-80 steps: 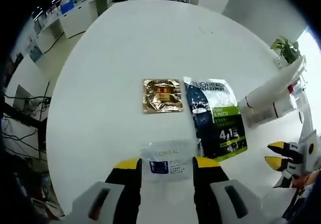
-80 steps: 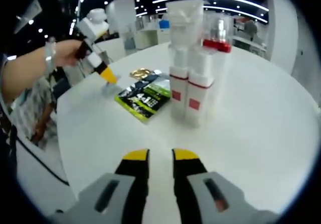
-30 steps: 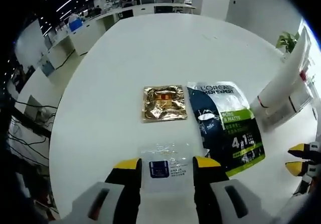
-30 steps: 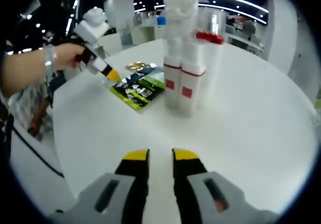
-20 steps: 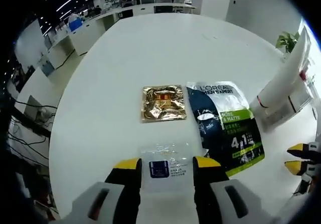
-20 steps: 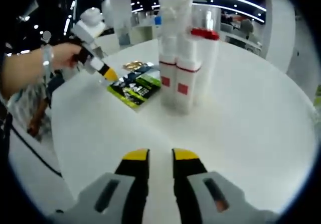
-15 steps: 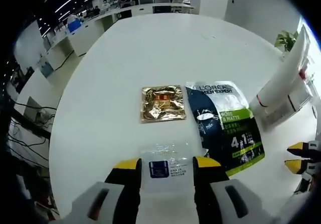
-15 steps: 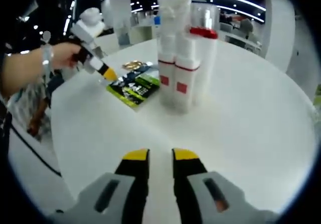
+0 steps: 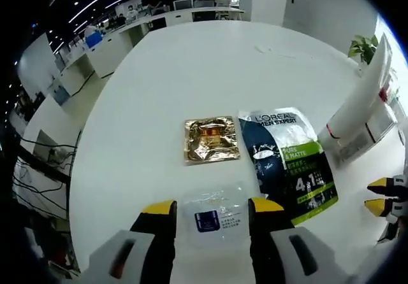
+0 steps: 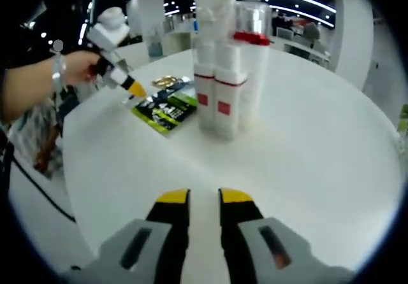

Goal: Arrange the skincare products in the storage area until every visible bottle or jar stands upright without overlapping.

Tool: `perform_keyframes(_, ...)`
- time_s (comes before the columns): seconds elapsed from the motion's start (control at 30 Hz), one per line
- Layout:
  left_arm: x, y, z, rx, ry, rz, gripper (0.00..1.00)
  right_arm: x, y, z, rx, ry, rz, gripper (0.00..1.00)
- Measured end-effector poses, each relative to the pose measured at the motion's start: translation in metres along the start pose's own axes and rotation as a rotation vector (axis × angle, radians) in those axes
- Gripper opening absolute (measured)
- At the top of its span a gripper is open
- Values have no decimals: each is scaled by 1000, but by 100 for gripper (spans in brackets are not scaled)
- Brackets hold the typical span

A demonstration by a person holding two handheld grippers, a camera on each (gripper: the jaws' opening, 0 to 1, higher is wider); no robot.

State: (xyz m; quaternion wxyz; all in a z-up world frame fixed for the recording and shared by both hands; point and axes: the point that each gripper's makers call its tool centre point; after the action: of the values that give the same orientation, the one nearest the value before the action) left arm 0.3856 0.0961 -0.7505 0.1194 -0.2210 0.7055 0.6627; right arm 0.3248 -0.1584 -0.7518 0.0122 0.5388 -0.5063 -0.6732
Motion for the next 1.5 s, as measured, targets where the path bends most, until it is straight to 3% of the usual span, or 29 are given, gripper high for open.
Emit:
perform_keyframes(0.1,0,5,-2,10,3,2,46,-1,1,-1,1,-8,-7,16)
perform_keyframes(0.2,-5,16,-6,38,25,-31,47,-4,4,-4,-1,-31,-32,17)
perform_keyframes(0.3,-17,34,-12,89,55,-108,47,-19,13,-12,7,-86,-132,20)
perform_keyframes(0.4,-26,55,-15,120,24,-193,47,-26,25,-25,36,-86,-196,23)
perform_keyframes(0.5,-40,84,-29,222,-30,-360,45,-35,36,-41,70,-100,-279,27)
perform_keyframes(0.57,-51,108,-30,277,-43,-535,45,-42,45,-54,106,-91,-345,32)
perform_keyframes(0.7,-58,132,-22,289,-109,-789,46,-57,67,-77,204,-46,-524,48)
perform_keyframes(0.73,-57,132,-16,270,-108,-820,49,-58,72,-81,221,-36,-554,52)
perform_keyframes(0.87,-36,124,-3,241,-109,-851,52,-49,88,-100,285,-20,-635,63)
perform_keyframes(0.93,-31,123,-4,264,-103,-893,56,-42,93,-108,309,-22,-656,67)
perform_keyframes(0.97,-24,120,-6,302,-101,-903,54,-34,96,-115,327,-18,-663,67)
perform_keyframes(1.03,-12,111,-6,293,-118,-904,50,-18,98,-127,366,-19,-655,68)
perform_keyframes(1.13,-3,103,-6,279,-133,-920,55,0,102,-141,421,-25,-629,72)
perform_keyframes(1.3,-3,111,-1,302,-84,-1066,72,18,109,-155,476,-72,-651,85)
perform_keyframes(1.37,2,103,7,302,-25,-1058,80,26,106,-157,476,-90,-635,87)
perform_keyframes(1.4,9,94,11,328,56,-1029,86,33,102,-156,467,-100,-609,87)
perform_keyframes(1.5,26,73,24,327,179,-987,90,52,92,-153,444,-132,-546,87)
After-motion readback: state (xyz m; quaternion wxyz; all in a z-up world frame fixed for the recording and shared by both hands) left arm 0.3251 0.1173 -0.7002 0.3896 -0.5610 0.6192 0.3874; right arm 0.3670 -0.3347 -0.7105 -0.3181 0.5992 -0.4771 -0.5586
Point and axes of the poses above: the point that each gripper's makers call its tool centre point, and the gripper's own axes: y roughly backward along the fingers, z roughly to its left, x roughly out of its underside, and after that the axes turned 11 degrees about y, right-handed
